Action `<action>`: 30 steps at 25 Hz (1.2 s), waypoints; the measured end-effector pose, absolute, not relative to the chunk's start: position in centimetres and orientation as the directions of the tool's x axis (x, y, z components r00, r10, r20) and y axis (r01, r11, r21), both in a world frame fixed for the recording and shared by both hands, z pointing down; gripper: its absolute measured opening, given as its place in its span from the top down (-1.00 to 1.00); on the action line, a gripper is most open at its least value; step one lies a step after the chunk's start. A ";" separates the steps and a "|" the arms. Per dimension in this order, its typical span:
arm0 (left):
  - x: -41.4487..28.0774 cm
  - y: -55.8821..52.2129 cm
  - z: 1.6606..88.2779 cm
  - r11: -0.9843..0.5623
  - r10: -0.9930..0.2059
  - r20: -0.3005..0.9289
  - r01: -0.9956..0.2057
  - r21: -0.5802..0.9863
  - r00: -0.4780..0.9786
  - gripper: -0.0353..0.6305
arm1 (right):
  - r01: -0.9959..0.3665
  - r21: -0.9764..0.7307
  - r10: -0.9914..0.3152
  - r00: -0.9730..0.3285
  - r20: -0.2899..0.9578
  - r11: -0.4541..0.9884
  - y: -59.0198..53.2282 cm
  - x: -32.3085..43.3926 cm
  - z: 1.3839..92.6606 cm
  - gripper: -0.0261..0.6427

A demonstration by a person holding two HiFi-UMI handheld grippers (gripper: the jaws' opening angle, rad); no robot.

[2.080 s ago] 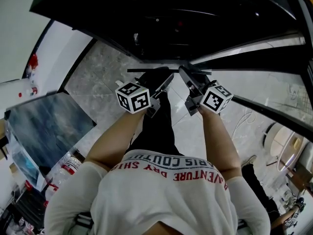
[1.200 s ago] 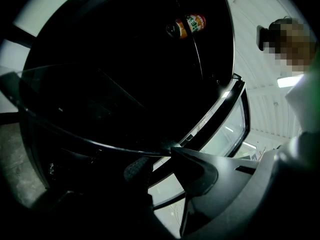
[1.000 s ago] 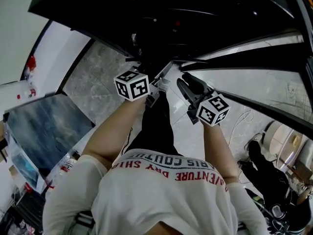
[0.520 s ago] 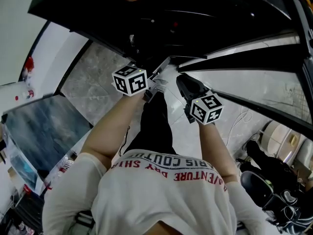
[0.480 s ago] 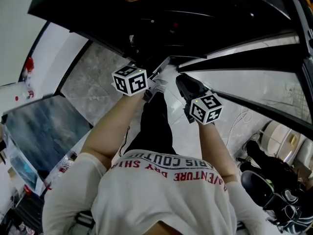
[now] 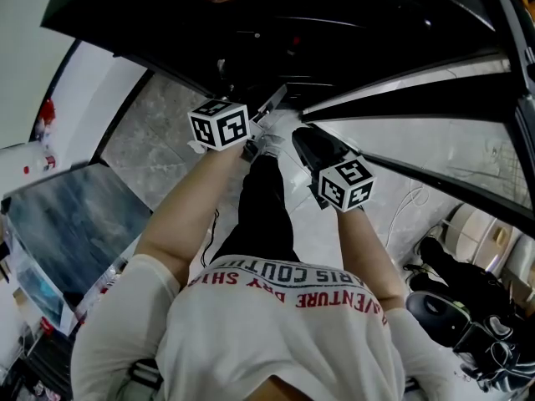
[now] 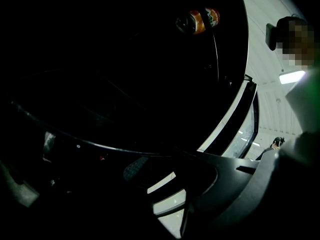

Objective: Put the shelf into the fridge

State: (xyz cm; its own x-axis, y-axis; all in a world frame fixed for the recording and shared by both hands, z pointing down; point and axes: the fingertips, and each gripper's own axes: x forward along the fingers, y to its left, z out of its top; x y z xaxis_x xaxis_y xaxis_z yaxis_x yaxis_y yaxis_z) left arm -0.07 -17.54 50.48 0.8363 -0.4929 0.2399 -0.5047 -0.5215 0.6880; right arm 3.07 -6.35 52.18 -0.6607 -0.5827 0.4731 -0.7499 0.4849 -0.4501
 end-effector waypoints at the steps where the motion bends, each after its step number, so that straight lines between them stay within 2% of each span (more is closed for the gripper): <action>1: 0.0 -17.7 50.5 -0.521 -0.494 0.239 -0.505 0.687 0.836 0.48 | -0.749 -0.449 -0.581 -0.662 0.473 0.488 -6.3 3.0 52.2 0.80; 20: 0.0 -19.8 50.6 -0.527 -0.505 0.242 -0.518 0.674 0.829 0.47 | -0.754 -0.482 -0.593 -0.653 0.472 0.446 -5.9 4.4 52.8 0.80; 26: 0.1 -19.6 50.6 -0.523 -0.510 0.260 -0.535 0.664 0.820 0.44 | -0.754 -0.491 -0.600 -0.650 0.466 0.436 -5.6 4.7 52.6 0.80; 30: 0.1 -18.6 50.8 -0.523 -0.489 0.279 -0.534 0.664 0.826 0.34 | -0.748 -0.503 -0.619 -0.652 0.437 0.433 -6.0 5.1 51.4 0.80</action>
State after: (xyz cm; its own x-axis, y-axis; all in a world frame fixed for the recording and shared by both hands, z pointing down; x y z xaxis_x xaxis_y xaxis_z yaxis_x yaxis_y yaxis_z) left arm 0.09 -18.63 50.76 0.8264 -0.4892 0.2789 -0.5340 -0.5235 0.6639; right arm 5.11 -6.00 51.40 -0.6521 -0.6193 0.4373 -0.7483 0.4331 -0.5025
